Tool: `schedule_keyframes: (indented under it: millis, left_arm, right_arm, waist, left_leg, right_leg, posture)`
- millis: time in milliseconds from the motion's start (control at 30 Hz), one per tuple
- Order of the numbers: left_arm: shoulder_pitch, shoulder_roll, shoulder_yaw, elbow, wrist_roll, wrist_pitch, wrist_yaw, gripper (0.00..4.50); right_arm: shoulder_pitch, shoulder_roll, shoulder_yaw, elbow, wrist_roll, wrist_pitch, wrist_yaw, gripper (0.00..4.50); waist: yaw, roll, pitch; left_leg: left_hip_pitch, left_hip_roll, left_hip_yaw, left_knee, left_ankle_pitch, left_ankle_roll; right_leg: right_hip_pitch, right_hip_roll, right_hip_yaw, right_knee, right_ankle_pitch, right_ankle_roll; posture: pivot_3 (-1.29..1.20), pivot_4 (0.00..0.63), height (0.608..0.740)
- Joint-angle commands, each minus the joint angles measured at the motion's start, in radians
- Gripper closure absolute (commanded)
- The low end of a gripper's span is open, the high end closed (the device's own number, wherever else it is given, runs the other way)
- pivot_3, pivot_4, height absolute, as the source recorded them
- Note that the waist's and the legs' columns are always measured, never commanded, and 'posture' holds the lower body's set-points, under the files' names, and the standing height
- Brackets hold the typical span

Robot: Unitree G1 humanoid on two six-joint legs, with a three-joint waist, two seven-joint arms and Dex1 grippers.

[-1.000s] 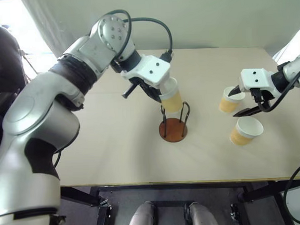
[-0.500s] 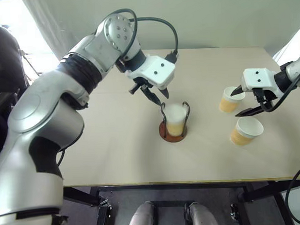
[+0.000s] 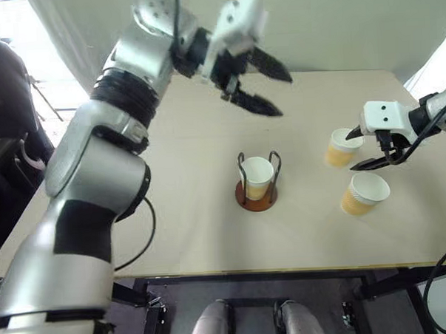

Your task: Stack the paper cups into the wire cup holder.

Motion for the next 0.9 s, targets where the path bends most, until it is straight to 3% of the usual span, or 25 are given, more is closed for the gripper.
schedule_keyframes:
  millis: [33,167,400,900]
  left_arm:
    - [0.041,0.012,0.189,0.015,0.001,0.096,0.055,1.24]
    - [0.073,0.024,0.263,-0.027,0.071,0.185,0.037,1.24]
    - [0.136,0.069,0.278,-0.119,0.12,0.33,-0.058,1.24]
    - [0.222,0.154,0.235,-0.3,0.042,0.439,-0.058,1.24]
  right_arm:
    - [-0.047,0.01,-0.025,0.045,-0.013,-0.046,-0.031,0.58]
    - [-0.083,0.041,-0.021,0.104,-0.026,-0.081,-0.046,0.58]
    - [-0.176,0.095,0.013,0.26,-0.111,-0.186,-0.124,0.58]
    - [-0.277,0.105,0.151,0.57,-0.397,-0.5,-0.35,0.58]
  waist:
    - [-0.003,0.0,0.0]
    - [-0.004,0.0,0.0]
    - [0.002,0.001,0.0]
    - [0.004,0.002,0.001]
  left_leg:
    - [0.001,0.0,0.0,-0.001,0.0,0.0]
    - [0.001,0.0,0.001,-0.001,0.001,0.0]
    - [0.0,-0.001,-0.001,-0.001,0.0,0.001]
    - [0.002,0.0,-0.002,-0.001,-0.001,-0.001]
  right_leg:
    - [0.0,0.0,0.0,0.0,0.0,0.0]
    - [0.0,0.0,0.0,0.001,-0.001,0.002]
    - [0.0,0.0,0.0,-0.001,-0.002,-0.001]
    - [0.0,-0.001,0.0,0.001,0.001,-0.003]
  posture:
    - [0.0,0.15,0.74]
    - [0.0,0.15,0.74]
    - [0.0,0.15,0.74]
    - [0.0,0.15,0.74]
